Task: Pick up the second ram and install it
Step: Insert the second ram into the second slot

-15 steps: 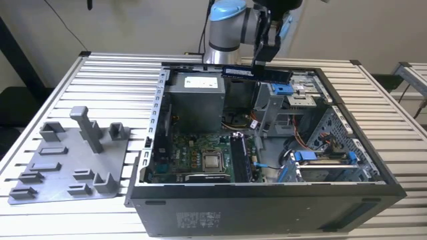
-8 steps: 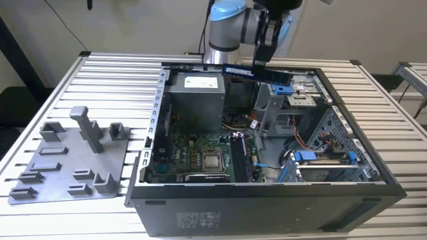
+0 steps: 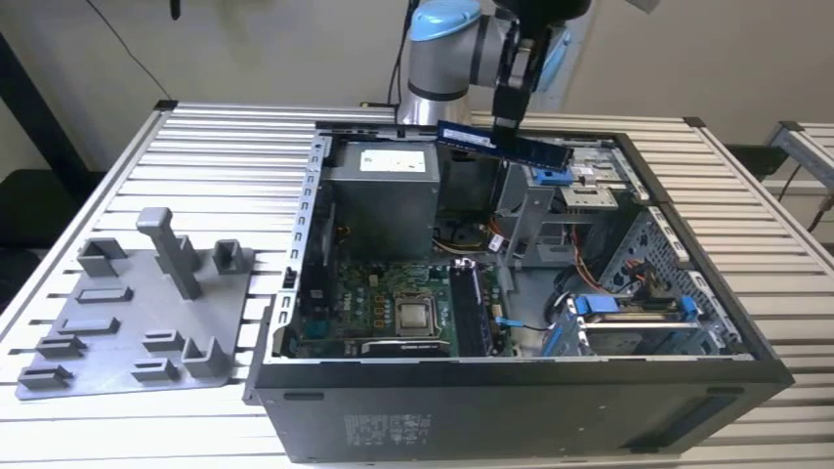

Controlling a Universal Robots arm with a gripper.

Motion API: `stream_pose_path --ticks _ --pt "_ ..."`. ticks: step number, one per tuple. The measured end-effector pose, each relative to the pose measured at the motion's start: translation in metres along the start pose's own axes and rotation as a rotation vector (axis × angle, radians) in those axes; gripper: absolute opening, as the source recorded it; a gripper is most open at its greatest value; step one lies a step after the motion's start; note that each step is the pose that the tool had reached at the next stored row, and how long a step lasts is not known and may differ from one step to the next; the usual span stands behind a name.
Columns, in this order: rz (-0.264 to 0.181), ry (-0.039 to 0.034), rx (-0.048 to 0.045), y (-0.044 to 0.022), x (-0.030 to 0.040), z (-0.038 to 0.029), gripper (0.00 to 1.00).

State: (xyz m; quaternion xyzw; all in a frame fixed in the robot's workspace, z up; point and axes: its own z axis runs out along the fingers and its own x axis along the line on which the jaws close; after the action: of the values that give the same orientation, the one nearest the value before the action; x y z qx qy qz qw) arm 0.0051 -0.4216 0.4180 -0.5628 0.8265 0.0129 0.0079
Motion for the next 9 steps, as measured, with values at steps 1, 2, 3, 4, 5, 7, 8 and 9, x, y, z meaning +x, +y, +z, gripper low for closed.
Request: stream_pose_path --ticks 1,2,3,4,5,7,8,9 --pt "0.015 -0.0002 0.0004 0.0 0.0 0.0 0.14" --pt "0.029 -0.0003 0.0008 0.0 0.0 0.0 0.14" --pt "0.045 -0.0005 0.0012 0.0 0.0 0.0 0.14" --pt "0.058 -0.0007 0.0016 0.0 0.0 0.0 0.14" --pt "0.073 -0.0009 0.002 0.0 0.0 0.0 0.14" --pt "0.103 -0.0012 0.0028 0.0 0.0 0.0001 0.14" --pt "0.117 -0.0015 0.0033 0.0 0.0 0.0001 0.14" --pt "0.133 -0.0016 0.0036 0.0 0.0 0.0001 0.14"
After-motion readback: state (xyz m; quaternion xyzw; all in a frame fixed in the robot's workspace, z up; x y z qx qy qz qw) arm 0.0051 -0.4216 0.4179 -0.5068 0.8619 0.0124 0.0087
